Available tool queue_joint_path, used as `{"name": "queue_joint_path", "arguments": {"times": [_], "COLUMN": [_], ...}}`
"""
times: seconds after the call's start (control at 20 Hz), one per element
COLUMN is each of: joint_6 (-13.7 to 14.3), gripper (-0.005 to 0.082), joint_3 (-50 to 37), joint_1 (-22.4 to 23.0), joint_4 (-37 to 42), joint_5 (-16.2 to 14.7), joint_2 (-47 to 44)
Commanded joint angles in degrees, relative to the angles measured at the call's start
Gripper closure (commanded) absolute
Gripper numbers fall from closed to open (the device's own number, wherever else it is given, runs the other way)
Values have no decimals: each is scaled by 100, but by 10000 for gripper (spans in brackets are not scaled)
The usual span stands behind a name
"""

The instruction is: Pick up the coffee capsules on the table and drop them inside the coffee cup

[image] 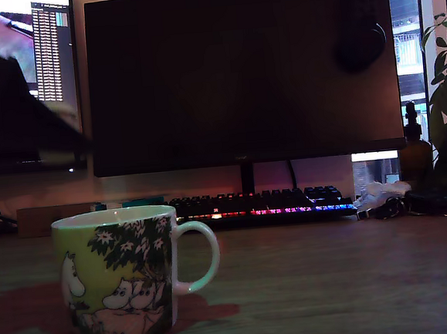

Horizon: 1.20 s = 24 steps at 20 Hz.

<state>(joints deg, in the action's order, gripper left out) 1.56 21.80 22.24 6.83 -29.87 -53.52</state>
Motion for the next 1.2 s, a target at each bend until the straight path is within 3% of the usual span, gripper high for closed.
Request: {"name": "queue_joint_path", "arguments": {"times": [0.0, 0.5, 1.15], "joint_6": [-81, -186, -153], "gripper": [622, 622, 622], "joint_3": [-179, -186, -413], "joint_1": [195, 1556, 1650], "joint_4": [28, -4, -175], "joint_5": [76, 1141, 1217], "joint_2": [166, 289, 286]}}
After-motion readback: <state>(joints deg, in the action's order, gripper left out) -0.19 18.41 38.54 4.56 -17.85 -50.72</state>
